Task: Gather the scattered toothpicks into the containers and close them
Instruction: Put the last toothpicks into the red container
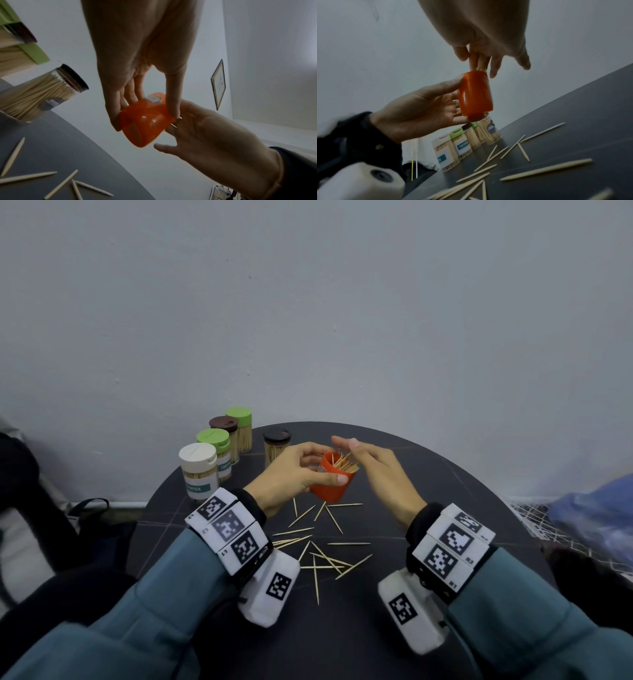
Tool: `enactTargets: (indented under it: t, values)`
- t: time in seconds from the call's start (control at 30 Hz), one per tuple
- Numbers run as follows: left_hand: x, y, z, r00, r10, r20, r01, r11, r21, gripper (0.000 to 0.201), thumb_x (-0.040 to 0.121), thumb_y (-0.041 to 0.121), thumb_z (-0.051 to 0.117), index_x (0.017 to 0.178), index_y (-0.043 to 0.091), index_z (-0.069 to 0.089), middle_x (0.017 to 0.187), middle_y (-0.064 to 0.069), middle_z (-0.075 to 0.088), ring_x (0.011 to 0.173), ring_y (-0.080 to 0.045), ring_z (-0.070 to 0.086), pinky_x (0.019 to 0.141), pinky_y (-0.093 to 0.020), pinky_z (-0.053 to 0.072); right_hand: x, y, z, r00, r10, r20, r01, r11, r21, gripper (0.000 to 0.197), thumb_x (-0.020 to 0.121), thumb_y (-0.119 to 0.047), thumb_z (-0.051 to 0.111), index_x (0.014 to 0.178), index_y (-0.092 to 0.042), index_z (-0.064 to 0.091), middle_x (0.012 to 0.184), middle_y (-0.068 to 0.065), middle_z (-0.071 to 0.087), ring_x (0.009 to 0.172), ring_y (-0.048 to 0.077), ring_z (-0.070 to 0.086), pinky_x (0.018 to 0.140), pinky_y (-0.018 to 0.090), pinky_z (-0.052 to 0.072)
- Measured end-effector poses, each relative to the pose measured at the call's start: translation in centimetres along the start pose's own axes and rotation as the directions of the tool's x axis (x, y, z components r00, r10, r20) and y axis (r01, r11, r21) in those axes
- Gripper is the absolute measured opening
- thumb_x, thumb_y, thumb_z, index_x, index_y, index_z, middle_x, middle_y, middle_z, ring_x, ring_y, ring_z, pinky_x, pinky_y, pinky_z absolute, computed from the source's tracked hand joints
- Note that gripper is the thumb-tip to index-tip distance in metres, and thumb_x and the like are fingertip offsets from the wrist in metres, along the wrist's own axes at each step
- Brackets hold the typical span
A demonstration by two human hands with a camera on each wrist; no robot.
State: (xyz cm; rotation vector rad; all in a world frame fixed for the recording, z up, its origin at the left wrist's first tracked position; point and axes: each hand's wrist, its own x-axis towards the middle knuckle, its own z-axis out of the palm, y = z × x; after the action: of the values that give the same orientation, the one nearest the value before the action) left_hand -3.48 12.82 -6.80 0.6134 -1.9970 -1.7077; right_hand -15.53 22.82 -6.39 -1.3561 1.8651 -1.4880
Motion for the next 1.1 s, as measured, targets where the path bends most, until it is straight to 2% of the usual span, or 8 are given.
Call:
enactTargets:
  t: [0.13, 0.2, 0.33, 0.43, 0.57, 0.67, 0.93, 1.1]
  values:
    - [-0.1, 0.0, -0.1, 1.000, -0.004, 0.010, 0.004, 1.000, 0.000, 0.047, 0.078, 0.009, 0.074, 0.119, 0.017, 0.055, 0.112, 0.001, 0.062, 0.106, -0.010, 0.057, 0.080, -0.021, 0.047, 0.0, 0.4, 0.7, 0.987, 0.032, 0.155, -0.012, 0.992, -0.129, 0.045, 0.099, -0.046, 0.025, 0.143, -0.039, 0.028, 0.154, -0.008, 0.023, 0.143, 0.005, 0.013, 0.118, 0.047, 0.003]
    - [-0.2, 0.0, -0.3, 1.000, -0.005, 0.004, 0.005, 1.000, 0.000, 0.046, 0.078, 0.010, 0.074, 0.119, 0.018, 0.055, 0.114, 0.000, 0.062, 0.106, -0.010, 0.057, 0.079, -0.022, 0.047, -0.1, -0.1, 0.7, 0.990, 0.039, 0.133, -0.022, 0.992, -0.128, 0.045, 0.099, -0.046, 0.023, 0.144, -0.043, 0.021, 0.157, -0.009, 0.013, 0.143, 0.006, 0.008, 0.118, 0.048, -0.002]
    - [-0.4, 0.0, -1.4, 0.999, -0.017, -0.043, 0.017, 1.000, -0.004, 0.046, 0.073, 0.015, 0.077, 0.114, 0.023, 0.059, 0.122, -0.004, 0.060, 0.117, -0.017, 0.054, 0.098, -0.041, 0.048, 0.5, -1.2, 0.1, 0.999, 0.022, 0.038, -0.023, 0.999, 0.029, 0.047, 0.101, -0.040, 0.019, 0.145, -0.027, 0.028, 0.152, -0.009, 0.027, 0.139, 0.003, 0.022, 0.108, 0.020, 0.015]
    - [-0.8, 0.0, -2.5, 0.997, -0.019, -0.069, 0.017, 1.000, -0.025, 0.043, 0.074, 0.013, 0.076, 0.111, 0.025, 0.059, 0.124, -0.005, 0.060, 0.118, -0.018, 0.054, 0.091, -0.034, 0.050, 2.0, 0.1, -0.3, 0.987, 0.150, 0.058, -0.138, 0.977, -0.164, 0.042, 0.100, -0.029, 0.036, 0.141, -0.018, 0.037, 0.147, -0.001, 0.038, 0.135, 0.011, 0.034, 0.105, 0.021, 0.025]
    - [-1.4, 0.0, -4.0, 0.993, 0.002, -0.120, -0.007, 0.999, -0.041, 0.044, 0.076, 0.010, 0.075, 0.115, 0.022, 0.059, 0.122, -0.003, 0.061, 0.115, -0.015, 0.055, 0.083, -0.026, 0.050, 2.8, 1.5, 0.5, 0.809, 0.495, 0.317, -0.116, 0.662, -0.740, 0.054, 0.095, -0.023, 0.050, 0.144, -0.013, 0.029, 0.146, 0.009, 0.039, 0.133, 0.022, 0.038, 0.110, 0.032, 0.030]
    - [-1.8, 0.0, -4.8, 0.989, -0.006, -0.147, -0.001, 0.999, -0.046, 0.044, 0.075, 0.011, 0.076, 0.114, 0.023, 0.060, 0.123, -0.003, 0.061, 0.116, -0.017, 0.055, 0.091, -0.033, 0.050, 2.5, 0.9, 2.1, 0.759, 0.540, 0.364, 0.056, 0.503, -0.863, 0.048, 0.097, -0.027, 0.045, 0.141, -0.010, 0.035, 0.142, 0.011, 0.042, 0.129, 0.026, 0.041, 0.107, 0.035, 0.034]
    - [-2.7, 0.0, -5.7, 0.987, -0.008, -0.160, -0.002, 0.998, -0.057, 0.038, 0.078, 0.010, 0.073, 0.110, 0.025, 0.058, 0.121, -0.002, 0.061, 0.108, -0.010, 0.056, 0.066, -0.014, 0.048, 2.0, -0.5, 5.5, 0.725, 0.473, 0.501, 0.227, 0.523, -0.822, 0.044, 0.098, -0.020, 0.041, 0.141, -0.014, 0.037, 0.137, 0.010, 0.047, 0.124, 0.025, 0.046, 0.102, 0.033, 0.037]
    - [-3.3, 0.0, -6.3, 0.985, -0.007, -0.171, -0.003, 0.998, -0.058, 0.035, 0.078, 0.009, 0.073, 0.103, 0.028, 0.057, 0.123, -0.004, 0.060, 0.115, -0.014, 0.054, 0.075, -0.019, 0.051, 1.2, -1.1, 6.2, 0.685, 0.415, 0.599, 0.308, 0.580, -0.754, 0.056, 0.094, -0.011, 0.047, 0.146, -0.019, 0.027, 0.143, 0.007, 0.042, 0.130, 0.021, 0.041, 0.106, 0.030, 0.032]
